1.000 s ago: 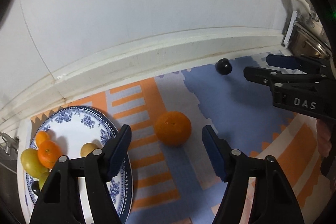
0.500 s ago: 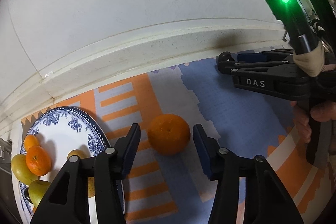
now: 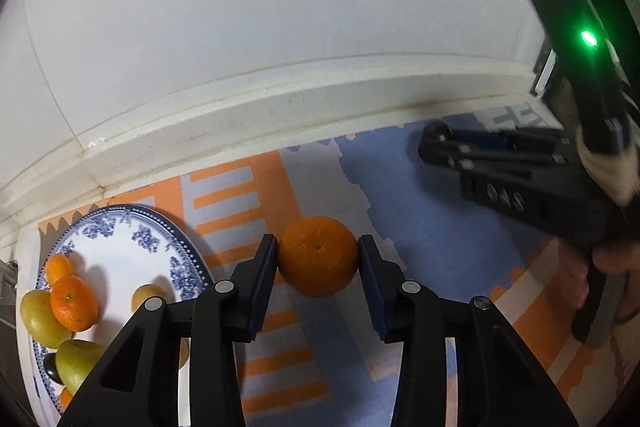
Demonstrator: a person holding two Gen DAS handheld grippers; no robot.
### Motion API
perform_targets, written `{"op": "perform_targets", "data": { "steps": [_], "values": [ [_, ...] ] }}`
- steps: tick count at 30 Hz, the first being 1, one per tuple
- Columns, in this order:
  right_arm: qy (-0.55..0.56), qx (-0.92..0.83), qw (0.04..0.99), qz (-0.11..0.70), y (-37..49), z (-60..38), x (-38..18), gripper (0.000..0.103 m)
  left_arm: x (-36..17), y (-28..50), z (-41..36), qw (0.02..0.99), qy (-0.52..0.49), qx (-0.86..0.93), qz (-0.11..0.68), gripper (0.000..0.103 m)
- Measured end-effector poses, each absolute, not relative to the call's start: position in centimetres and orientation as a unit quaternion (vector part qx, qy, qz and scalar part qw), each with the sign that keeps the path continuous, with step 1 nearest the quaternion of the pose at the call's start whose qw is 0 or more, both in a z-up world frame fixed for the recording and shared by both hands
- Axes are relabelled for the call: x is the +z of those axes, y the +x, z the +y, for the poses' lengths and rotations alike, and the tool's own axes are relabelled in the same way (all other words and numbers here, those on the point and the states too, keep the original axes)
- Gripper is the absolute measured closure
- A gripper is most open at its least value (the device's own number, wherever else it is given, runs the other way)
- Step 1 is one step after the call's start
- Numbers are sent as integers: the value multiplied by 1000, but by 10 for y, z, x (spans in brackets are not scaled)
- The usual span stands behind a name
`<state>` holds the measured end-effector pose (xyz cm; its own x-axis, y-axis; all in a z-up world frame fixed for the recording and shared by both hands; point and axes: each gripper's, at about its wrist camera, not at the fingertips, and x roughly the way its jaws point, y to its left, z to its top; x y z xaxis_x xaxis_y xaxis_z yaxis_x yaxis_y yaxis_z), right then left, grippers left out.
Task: Organize fruits
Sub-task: 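Grasp the last tangerine with the left tool while the right tool grasps the dark plum, then carry the tangerine with the left tool while the right tool carries the plum over the plate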
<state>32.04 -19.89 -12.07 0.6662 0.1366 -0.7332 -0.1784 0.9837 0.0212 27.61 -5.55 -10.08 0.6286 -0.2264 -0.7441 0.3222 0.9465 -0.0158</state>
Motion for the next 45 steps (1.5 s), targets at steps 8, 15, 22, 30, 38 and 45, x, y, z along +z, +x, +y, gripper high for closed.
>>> {"op": "perform_targets", "data": {
  "steps": [8, 15, 22, 30, 38, 45],
  "values": [
    [-26, 129, 919, 372, 257, -190, -96, 74, -75, 248, -42, 915, 51, -150, 372, 63],
    [-29, 157, 923, 349, 225, -182, -71, 74, -56, 217, -32, 926, 56, -150, 342, 63],
    [-29, 177, 928, 327, 191, -167, -59, 74, -42, 185, -20, 934, 44, -142, 324, 63],
    [-31, 193, 931, 309, 157, -149, -50, 74, -39, 149, 3, 941, 21, -117, 318, 63],
    [-36, 219, 922, 316, 147, -124, -56, 74, -48, 128, 32, 942, 15, -82, 325, 63],
    [-55, 252, 910, 324, 149, -93, -66, 74, -65, 124, 59, 939, 3, -56, 340, 63]
  ]
}}
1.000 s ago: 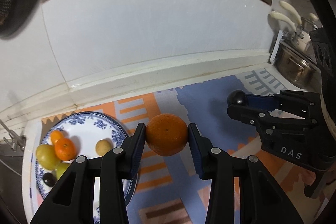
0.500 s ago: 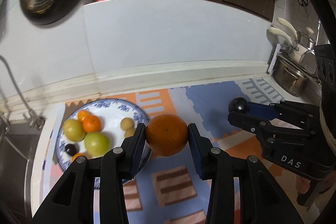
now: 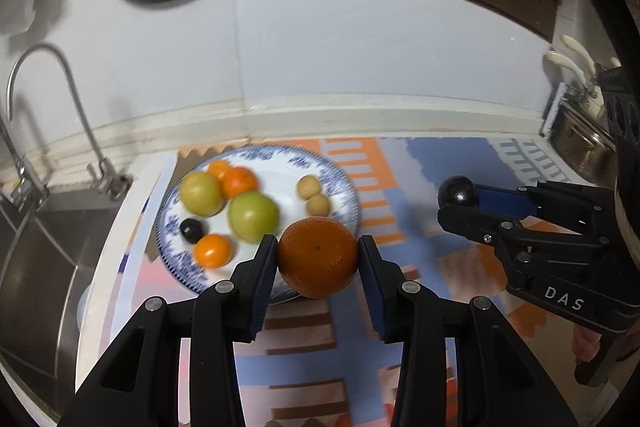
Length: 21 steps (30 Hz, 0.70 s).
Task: Organize fruits
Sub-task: 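Carry the tangerine with the left tool while the right tool carries the plum over the plate, then release the tangerine with the left tool while the right tool releases the plum on the plate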
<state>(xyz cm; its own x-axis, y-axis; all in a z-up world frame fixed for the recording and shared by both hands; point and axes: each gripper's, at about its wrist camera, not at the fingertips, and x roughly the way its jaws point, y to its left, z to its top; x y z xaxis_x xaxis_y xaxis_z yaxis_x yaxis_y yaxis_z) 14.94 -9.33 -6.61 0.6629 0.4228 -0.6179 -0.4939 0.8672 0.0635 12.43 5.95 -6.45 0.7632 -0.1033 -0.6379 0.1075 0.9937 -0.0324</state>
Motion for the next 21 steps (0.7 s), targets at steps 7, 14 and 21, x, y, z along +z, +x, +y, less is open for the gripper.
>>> {"op": "perform_targets", "data": {
  "steps": [7, 14, 21],
  "values": [
    [-68, 283, 894, 339, 165, -62, -78, 74, -78, 131, 84, 936, -7, -30, 351, 63],
    [-84, 297, 884, 351, 179, -39, -91, 74, -86, 138, 98, 938, -1, -27, 347, 63],
    [-88, 312, 875, 360, 197, -24, -101, 74, -94, 150, 100, 938, 11, -44, 342, 63]
  ]
}}
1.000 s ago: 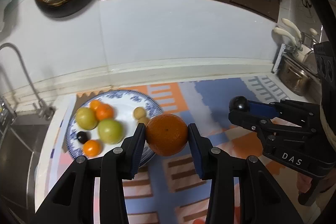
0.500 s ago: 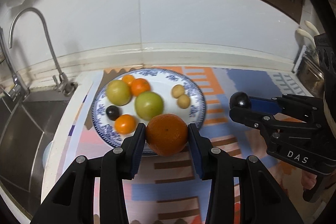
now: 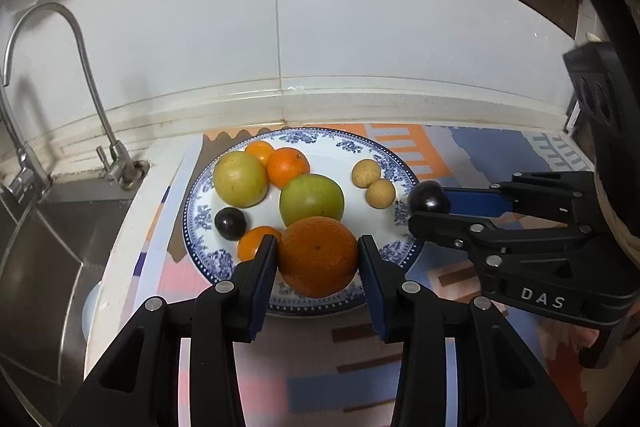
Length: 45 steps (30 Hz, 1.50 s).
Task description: Organize fruits
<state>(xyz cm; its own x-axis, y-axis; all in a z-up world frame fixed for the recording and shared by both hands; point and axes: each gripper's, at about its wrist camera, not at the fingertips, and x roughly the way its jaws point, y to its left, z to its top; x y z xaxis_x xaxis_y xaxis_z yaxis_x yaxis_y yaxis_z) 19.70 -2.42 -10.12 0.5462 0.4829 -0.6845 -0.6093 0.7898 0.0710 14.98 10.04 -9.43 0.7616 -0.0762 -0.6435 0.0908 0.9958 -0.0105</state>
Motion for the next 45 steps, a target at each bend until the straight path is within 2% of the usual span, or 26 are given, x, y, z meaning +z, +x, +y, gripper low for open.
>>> {"op": "perform_targets", "data": {
  "steps": [5, 6, 7, 8, 9, 10, 13, 17, 19, 20, 25, 27, 28, 31, 33, 41, 45],
  "values": [
    [-84, 314, 871, 369, 208, -17, -107, 74, -101, 157, 99, 934, 14, -54, 353, 63],
    [-82, 315, 871, 369, 209, -16, -107, 74, -103, 157, 100, 933, 16, -52, 355, 62],
    [-81, 315, 870, 370, 211, -16, -108, 73, -103, 157, 100, 933, 19, -49, 355, 55],
    [-82, 312, 870, 373, 212, -15, -109, 70, -102, 155, 100, 935, 20, -47, 350, 49],
    [-80, 307, 872, 373, 213, -16, -109, 60, -100, 153, 101, 937, 19, -44, 345, 49],
    [-75, 303, 875, 371, 213, -18, -109, 58, -98, 152, 102, 938, 19, -41, 343, 49],
    [-66, 288, 882, 367, 209, -25, -104, 58, -92, 146, 104, 940, 16, -33, 339, 48],
    [-72, 263, 895, 352, 190, -38, -94, 58, -82, 132, 98, 942, 19, -25, 334, 41],
    [-73, 246, 903, 345, 178, -47, -88, 51, -77, 125, 94, 943, 18, -22, 332, 38],
    [-72, 238, 907, 341, 171, -52, -85, 45, -75, 122, 92, 943, 19, -21, 331, 32],
    [-62, 194, 921, 332, 143, -79, -72, 36, -63, 98, 76, 949, 26, -8, 316, 20],
    [-58, 178, 926, 328, 132, -89, -67, 28, -58, 89, 71, 951, 32, -5, 307, 19],
    [-56, 166, 930, 324, 124, -96, -64, 27, -55, 82, 67, 953, 33, -4, 302, 19],
    [-45, 143, 936, 318, 108, -110, -58, 21, -48, 64, 59, 957, 28, 1, 290, 11],
    [-32, 128, 941, 310, 93, -122, -53, 16, -44, 50, 54, 960, 29, 1, 280, 10],
    [-33, 81, 952, 293, 39, -145, -44, 13, -33, 9, 34, 967, 54, 0, 249, 1],
    [-30, 77, 953, 293, 14, -156, -40, 13, -27, -6, 26, 967, 44, -14, 250, 0]
  ]
}}
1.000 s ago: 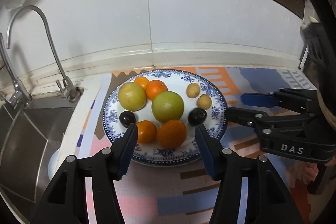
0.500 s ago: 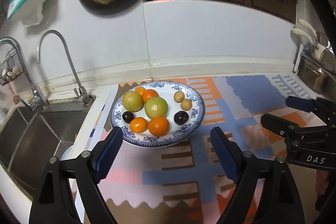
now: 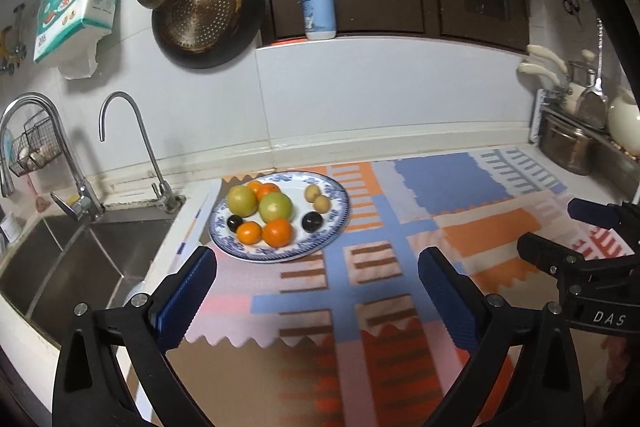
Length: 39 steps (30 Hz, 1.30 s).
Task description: Organize fruits
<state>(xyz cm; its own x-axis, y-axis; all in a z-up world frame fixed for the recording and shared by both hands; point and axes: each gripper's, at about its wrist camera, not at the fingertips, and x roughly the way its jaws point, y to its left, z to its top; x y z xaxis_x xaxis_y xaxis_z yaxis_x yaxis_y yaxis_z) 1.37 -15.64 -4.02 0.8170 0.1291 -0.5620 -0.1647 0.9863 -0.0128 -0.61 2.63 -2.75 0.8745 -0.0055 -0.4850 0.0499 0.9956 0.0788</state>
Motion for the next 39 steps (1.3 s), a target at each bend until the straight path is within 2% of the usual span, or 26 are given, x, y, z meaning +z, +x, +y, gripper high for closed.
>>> {"op": "perform_targets", "data": {
  "steps": [12, 39],
  "values": [
    [-27, 51, 963, 263, -30, -178, -25, 13, -10, -38, 11, 971, 50, -30, 231, 0],
    [-31, 47, 968, 244, -41, -179, -18, 13, -5, -43, 12, 975, 55, -21, 213, 0]
  ]
}}
